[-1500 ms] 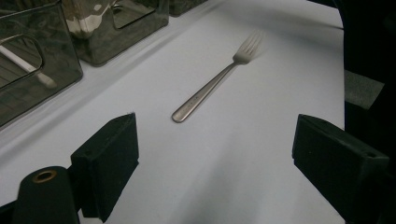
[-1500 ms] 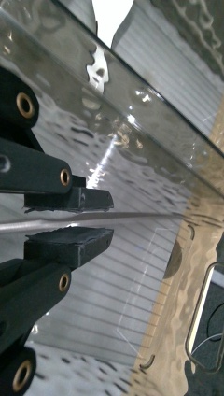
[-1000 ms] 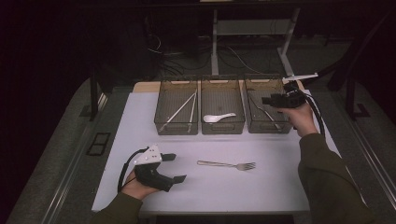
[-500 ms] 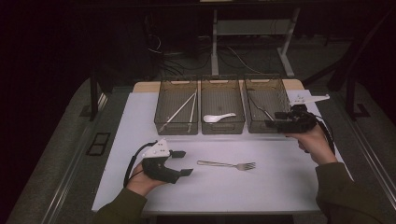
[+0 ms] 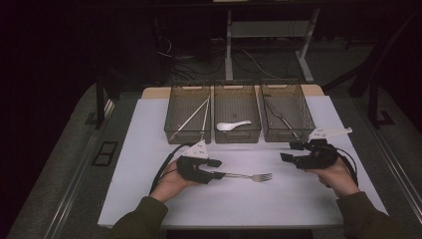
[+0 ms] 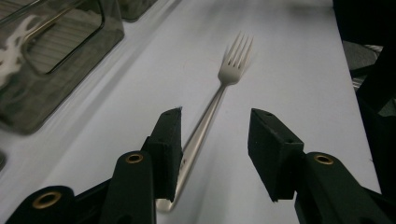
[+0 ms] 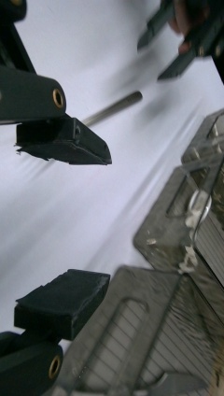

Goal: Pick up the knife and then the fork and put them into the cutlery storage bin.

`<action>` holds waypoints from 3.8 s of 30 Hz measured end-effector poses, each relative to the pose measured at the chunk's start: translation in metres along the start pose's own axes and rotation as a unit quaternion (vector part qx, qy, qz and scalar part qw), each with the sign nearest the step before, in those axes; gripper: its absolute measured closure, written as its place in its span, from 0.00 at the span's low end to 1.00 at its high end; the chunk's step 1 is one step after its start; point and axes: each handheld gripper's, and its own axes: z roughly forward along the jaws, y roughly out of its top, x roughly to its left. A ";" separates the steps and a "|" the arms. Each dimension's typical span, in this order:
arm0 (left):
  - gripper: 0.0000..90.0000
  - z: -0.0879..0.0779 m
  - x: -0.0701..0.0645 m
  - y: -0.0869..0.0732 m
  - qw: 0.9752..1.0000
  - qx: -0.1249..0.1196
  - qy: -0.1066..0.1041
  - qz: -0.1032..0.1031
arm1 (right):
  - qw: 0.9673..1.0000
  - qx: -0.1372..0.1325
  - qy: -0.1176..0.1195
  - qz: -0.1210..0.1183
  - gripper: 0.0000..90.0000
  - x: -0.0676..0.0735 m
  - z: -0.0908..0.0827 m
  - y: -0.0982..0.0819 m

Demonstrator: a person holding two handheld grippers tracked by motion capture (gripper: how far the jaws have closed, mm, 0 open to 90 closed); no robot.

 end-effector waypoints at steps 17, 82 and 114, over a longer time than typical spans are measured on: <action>0.77 0.072 0.010 0.027 0.995 0.073 -0.053 0.047 | 1.000 -0.007 0.014 0.014 0.38 0.014 -0.011 -0.031; 0.94 0.019 -0.024 0.044 0.992 0.035 0.098 0.066 | 0.988 -0.018 0.141 0.059 0.95 0.047 0.066 0.028; 0.42 -0.063 -0.023 -0.028 0.992 -0.070 0.084 -0.066 | 0.994 -0.089 0.016 0.062 0.96 -0.011 -0.009 0.035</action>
